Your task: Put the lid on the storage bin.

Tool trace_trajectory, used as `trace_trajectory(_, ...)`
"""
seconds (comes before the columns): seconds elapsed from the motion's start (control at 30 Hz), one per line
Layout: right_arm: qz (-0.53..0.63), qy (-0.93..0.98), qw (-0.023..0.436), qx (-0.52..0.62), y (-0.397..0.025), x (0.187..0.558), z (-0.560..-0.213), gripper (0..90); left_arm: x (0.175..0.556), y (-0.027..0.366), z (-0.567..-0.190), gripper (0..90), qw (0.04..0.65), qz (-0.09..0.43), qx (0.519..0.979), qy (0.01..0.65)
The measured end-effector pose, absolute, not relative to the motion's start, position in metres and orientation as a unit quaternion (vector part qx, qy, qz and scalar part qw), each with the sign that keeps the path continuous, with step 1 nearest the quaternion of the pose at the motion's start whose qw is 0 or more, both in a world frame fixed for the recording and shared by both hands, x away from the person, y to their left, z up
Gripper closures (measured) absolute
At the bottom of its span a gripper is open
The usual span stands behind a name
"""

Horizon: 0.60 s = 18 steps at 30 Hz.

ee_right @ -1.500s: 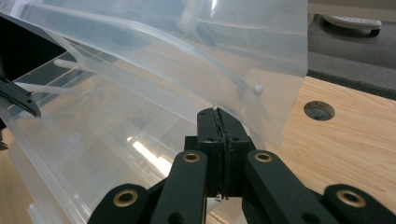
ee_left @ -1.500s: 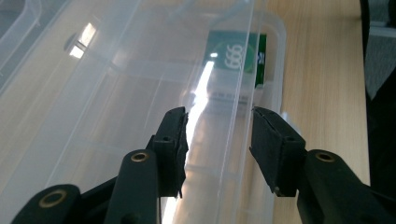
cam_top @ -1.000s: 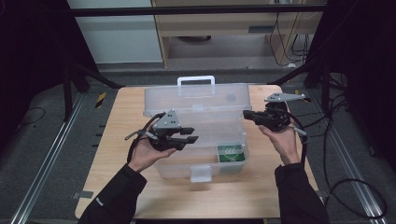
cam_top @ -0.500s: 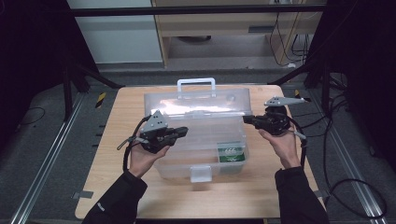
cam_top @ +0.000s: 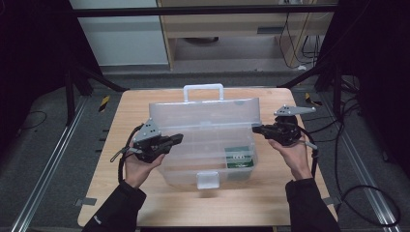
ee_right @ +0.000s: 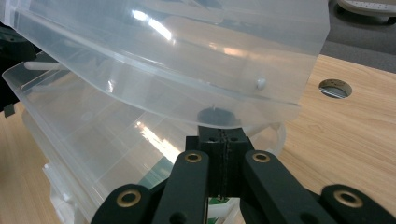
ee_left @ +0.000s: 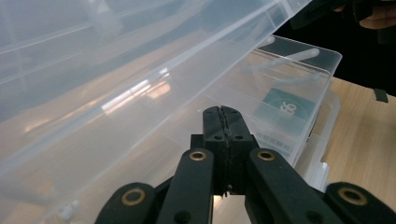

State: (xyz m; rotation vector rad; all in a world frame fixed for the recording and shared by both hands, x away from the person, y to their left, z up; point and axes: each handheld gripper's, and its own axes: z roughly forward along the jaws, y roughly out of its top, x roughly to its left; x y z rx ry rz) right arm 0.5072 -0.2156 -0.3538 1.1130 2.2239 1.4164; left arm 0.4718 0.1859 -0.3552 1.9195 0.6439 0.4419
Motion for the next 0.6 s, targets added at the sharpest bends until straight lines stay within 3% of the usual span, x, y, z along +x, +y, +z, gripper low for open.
trace_trajectory(0.6, 0.492, 0.769, 0.136, 0.384, -0.217, 0.501, -0.361, 90.0, 0.461, 0.226, -0.366, 89.8, 0.512, 0.193, 0.778, 0.308)
